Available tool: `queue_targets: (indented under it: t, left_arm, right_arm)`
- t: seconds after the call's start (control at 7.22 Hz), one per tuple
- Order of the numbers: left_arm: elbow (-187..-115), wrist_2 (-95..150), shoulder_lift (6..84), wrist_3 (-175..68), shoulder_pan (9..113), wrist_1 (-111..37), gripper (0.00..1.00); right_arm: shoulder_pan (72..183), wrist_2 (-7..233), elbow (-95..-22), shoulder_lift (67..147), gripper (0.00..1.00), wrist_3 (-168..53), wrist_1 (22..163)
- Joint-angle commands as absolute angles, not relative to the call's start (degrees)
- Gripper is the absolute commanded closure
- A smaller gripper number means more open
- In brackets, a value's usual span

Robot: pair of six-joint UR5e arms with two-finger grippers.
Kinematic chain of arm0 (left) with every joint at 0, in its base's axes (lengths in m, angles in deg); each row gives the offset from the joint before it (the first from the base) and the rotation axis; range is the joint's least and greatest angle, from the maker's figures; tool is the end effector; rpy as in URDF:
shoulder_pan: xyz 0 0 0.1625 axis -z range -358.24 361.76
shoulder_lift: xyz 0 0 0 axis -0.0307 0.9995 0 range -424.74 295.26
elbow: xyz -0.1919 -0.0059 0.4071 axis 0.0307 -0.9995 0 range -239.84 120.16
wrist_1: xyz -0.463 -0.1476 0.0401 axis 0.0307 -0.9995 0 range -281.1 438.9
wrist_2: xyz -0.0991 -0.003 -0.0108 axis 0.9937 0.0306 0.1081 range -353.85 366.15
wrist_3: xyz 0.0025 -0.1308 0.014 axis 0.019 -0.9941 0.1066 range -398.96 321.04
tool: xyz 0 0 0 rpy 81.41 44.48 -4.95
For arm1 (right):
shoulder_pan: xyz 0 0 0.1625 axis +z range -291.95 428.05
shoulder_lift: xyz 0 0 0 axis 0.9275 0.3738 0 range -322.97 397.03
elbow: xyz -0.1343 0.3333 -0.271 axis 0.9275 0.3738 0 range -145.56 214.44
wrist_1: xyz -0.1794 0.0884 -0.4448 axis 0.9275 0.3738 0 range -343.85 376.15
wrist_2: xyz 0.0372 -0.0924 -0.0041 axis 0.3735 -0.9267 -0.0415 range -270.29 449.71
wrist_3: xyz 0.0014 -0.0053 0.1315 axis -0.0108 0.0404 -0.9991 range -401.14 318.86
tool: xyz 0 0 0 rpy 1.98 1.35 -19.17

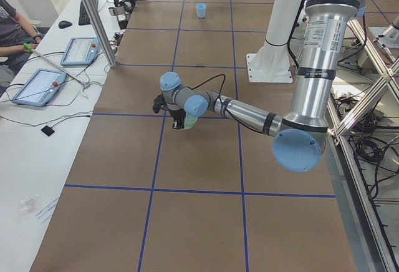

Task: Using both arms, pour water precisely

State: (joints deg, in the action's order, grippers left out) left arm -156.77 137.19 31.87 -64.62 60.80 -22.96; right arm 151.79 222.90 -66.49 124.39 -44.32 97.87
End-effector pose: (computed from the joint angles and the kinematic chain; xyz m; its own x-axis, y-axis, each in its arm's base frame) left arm 0.2893 -0.5734 0.5466 0.6538 0.2318 -0.7203 -0.2013 0.9709 0.1297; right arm -0.0229 -0.6060 0.5539 0.7015 -0.2810 0.6549 0.0624 0.9397 0.3363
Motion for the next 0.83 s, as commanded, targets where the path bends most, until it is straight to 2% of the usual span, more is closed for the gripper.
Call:
queue_targets:
  t: [0.0,0.55,0.69]
  left_arm:
    - [-153.0,137.3,31.0,-62.7,62.5,-23.2,1.00]
    - [-147.7,137.4,31.5,-62.6,63.9,-23.2,1.00]
    - [-147.6,137.4,31.3,-62.6,63.9,-23.2,0.85]
  right_arm:
    - [152.0,223.3,-68.4,122.3,0.01,-43.0,107.5]
    - [152.1,223.2,-69.4,121.7,0.01,-43.0,110.4]
    - [152.0,223.0,-69.3,121.7,0.01,-43.0,110.4]
